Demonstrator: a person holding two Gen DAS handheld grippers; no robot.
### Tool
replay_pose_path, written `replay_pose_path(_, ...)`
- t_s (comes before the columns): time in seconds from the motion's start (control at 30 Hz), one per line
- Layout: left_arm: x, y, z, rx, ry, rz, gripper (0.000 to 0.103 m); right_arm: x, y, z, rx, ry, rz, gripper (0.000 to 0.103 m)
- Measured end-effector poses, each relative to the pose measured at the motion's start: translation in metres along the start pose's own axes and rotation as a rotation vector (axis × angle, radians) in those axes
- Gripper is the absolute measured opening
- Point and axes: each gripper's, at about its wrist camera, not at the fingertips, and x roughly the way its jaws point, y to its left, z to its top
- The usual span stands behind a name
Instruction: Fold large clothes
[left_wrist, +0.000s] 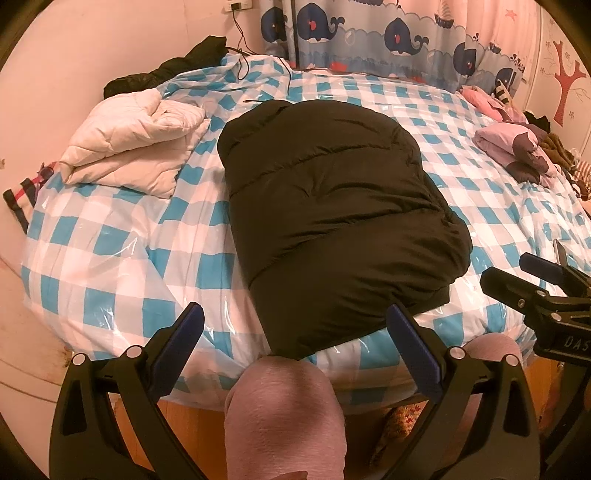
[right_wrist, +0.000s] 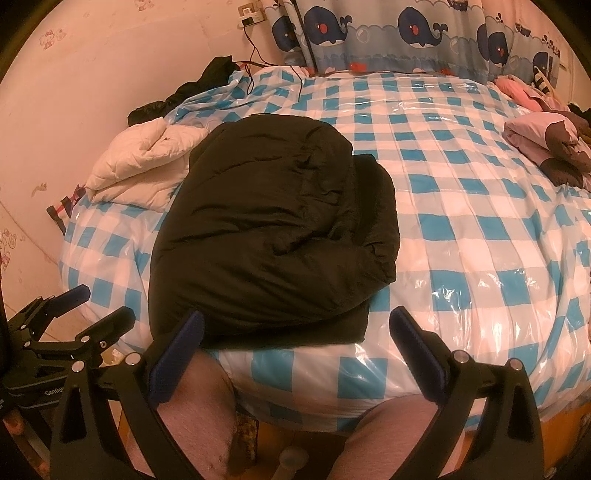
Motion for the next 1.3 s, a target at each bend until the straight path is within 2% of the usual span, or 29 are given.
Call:
replay_pose_path(0.3, 0.0035, -0.0041, 0.0001, 0.004, 0.025, -0.012, 0.095, 0.0002, -0.0006, -0.0012, 0.003, 0.001, 0.002, 0.096)
replay_pose_path(0.5, 0.0043, -0.0036, 0.0015, 0.018, 0.020, 0.018, 0.095, 0.0000, -0.0020, -0.0010, 0.003, 0.002, 0.004, 0.096)
replay_pose_path(0.77, 0.0028, -0.0058, 0.0016, 0.024, 0.021, 0.019, 0.095, -0.0001, -0.0031, -0.0015, 0.005, 0.003, 0.006, 0.096)
replay_pose_path(1.17, 0.0012, -0.0065, 0.0044, 0.026, 0.028, -0.017, 0.095, -0.0010, -0.0061, 0.0003, 0.003, 0.003, 0.008, 0.096)
replay_pose_path(1.3, 0.0015, -0.0061, 0.0055, 0.031, 0.027, -0.009, 0.095, -0.0010, -0.0068, -0.0001, 0.004, 0.004, 0.010, 0.096)
